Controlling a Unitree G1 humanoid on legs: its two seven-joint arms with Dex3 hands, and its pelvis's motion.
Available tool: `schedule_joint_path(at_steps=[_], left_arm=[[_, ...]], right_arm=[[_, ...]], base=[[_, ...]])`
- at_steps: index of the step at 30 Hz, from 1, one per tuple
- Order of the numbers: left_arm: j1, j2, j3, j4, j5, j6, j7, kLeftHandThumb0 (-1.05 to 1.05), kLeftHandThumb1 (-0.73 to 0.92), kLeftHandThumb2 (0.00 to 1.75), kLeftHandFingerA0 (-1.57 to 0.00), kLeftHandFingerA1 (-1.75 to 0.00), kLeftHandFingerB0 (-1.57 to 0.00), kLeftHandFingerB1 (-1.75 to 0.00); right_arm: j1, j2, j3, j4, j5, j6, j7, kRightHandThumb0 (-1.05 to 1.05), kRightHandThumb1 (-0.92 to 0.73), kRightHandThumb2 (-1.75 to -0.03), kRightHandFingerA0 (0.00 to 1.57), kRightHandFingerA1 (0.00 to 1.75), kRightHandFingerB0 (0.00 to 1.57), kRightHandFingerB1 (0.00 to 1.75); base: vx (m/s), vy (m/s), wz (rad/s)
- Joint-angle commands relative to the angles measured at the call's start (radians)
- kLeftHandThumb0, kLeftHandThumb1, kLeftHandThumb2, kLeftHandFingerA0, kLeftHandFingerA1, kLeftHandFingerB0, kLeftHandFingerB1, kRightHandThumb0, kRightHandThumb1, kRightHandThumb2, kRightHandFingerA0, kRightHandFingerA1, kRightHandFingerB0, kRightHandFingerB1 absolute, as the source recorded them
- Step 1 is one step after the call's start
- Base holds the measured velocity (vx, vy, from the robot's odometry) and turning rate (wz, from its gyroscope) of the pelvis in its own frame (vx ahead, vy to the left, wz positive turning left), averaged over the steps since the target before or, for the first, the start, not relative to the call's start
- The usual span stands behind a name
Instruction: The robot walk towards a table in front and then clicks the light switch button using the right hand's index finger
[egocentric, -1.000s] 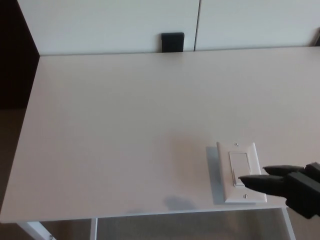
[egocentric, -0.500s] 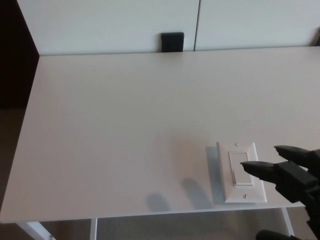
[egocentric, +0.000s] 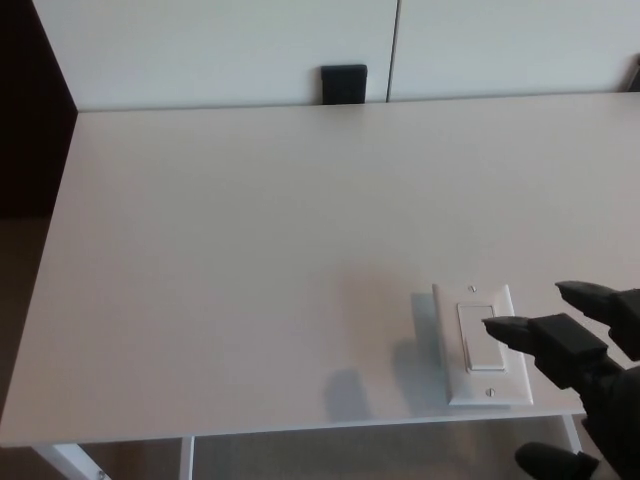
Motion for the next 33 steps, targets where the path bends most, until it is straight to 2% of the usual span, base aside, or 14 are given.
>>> schedule_joint_path(at_steps=[1,18,33], left_arm=[[-0.010,0.034,-0.001,-0.009,0.040,-0.027,-0.004,-0.14,0.59,0.57,-0.55,-0.46,-0.50,-0.40],[-0.017,0.041,0.000,-0.005,0.043,-0.021,-0.016,-0.13,0.58,0.57,-0.56,-0.45,-0.51,-0.40],[-0.032,0.044,-0.002,0.008,0.053,-0.027,-0.023,-0.11,0.57,0.56,-0.55,-0.45,-0.51,-0.40]], right_arm=[[-0.070,0.002,0.035,0.093,-0.260,0.111,0.027,-0.59,-0.44,-0.72,0.04,0.49,0.22,0.47],[-0.135,-0.019,0.104,0.226,-0.302,0.223,0.026,-0.60,-0.44,-0.72,0.04,0.47,0.22,0.46],[-0.111,-0.044,0.186,0.235,-0.329,0.247,-0.014,-0.61,-0.42,-0.73,0.04,0.47,0.23,0.46]], base=[[0.00,0.000,0.00],[0.00,0.000,0.00],[0.00,0.000,0.00]])
